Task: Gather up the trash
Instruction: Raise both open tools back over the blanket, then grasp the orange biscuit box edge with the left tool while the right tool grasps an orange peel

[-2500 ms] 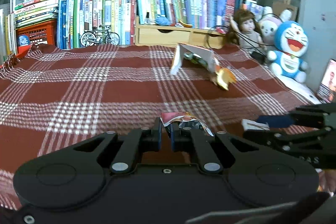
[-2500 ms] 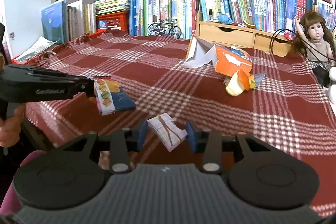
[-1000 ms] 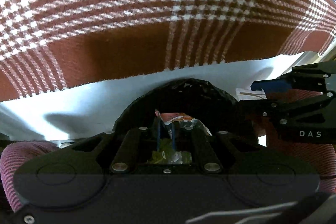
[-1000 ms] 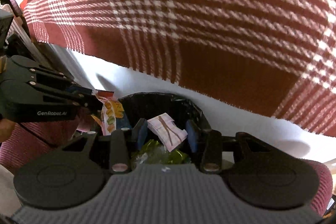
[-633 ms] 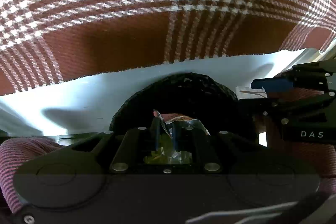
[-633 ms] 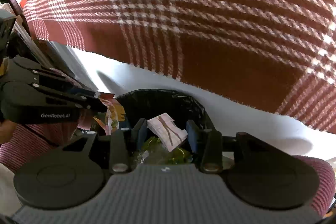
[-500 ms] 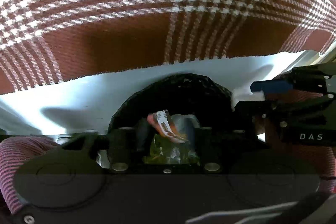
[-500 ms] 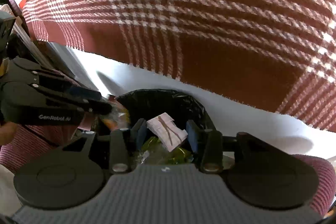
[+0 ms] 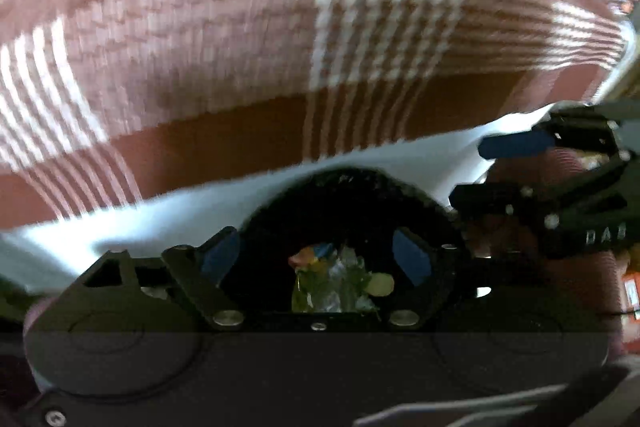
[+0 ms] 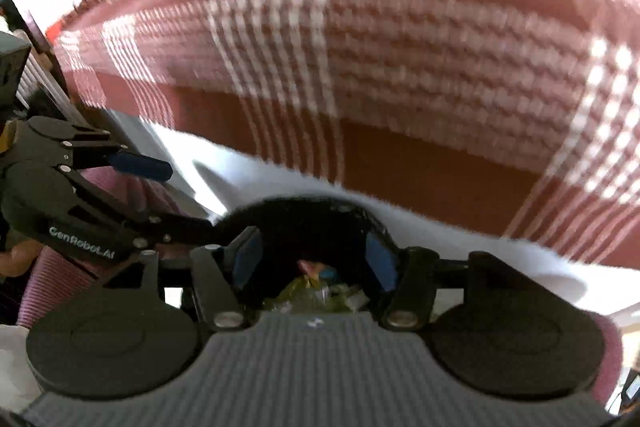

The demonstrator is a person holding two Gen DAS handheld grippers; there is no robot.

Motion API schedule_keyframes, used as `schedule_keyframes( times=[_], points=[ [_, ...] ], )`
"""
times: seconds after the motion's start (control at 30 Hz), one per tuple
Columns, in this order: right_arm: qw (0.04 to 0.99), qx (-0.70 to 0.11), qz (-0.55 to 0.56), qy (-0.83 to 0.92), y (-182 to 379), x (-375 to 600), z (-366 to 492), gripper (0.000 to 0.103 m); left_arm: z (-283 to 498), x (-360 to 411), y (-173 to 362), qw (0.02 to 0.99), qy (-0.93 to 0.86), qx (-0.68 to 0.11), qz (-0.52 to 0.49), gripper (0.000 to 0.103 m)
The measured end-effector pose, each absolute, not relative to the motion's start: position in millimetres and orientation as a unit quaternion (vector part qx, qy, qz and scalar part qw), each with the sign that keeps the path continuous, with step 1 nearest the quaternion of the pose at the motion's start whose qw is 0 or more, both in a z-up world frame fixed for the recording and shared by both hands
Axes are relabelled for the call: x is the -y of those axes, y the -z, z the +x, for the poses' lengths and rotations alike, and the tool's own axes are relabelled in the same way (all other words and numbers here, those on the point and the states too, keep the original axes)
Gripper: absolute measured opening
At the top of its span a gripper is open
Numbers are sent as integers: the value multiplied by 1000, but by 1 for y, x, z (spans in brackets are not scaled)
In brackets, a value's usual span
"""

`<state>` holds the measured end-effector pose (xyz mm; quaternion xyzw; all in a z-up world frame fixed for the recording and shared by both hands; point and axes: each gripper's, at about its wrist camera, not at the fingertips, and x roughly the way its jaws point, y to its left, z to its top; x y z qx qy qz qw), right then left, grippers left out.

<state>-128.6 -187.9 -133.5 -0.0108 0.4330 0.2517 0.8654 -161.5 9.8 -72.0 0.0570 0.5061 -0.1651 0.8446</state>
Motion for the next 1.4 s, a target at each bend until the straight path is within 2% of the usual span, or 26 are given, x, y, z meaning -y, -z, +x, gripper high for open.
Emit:
schedule_keyframes(
  times=[0.13,0.5,0.73,1.03,1.27,1.33,1.4],
  points=[
    [885,-385,-18,-261,95,196,-133,79,-161,-12,29,862,194,-463,69,89],
    [935,-272,-45,-221,29,213,-113,84,-105,-5,-58,921,185,-343,18,93],
    [957,-250,-43,-144,25,228,-60,85,-23,6,-86,923,188,-317,-112,94],
    [963,-249,-37,-100,30,242,11,85,89,44,-84,912,156,-330,-187,94],
    [957,-270,-25,-107,36,243,62,85,151,68,-57,908,138,-324,-227,94],
    [955,-276,-17,-108,40,244,71,85,169,71,-44,893,132,-351,-247,90],
    [952,-285,-6,-113,43,244,81,85,181,72,-32,880,138,-367,-270,76]
  ],
)
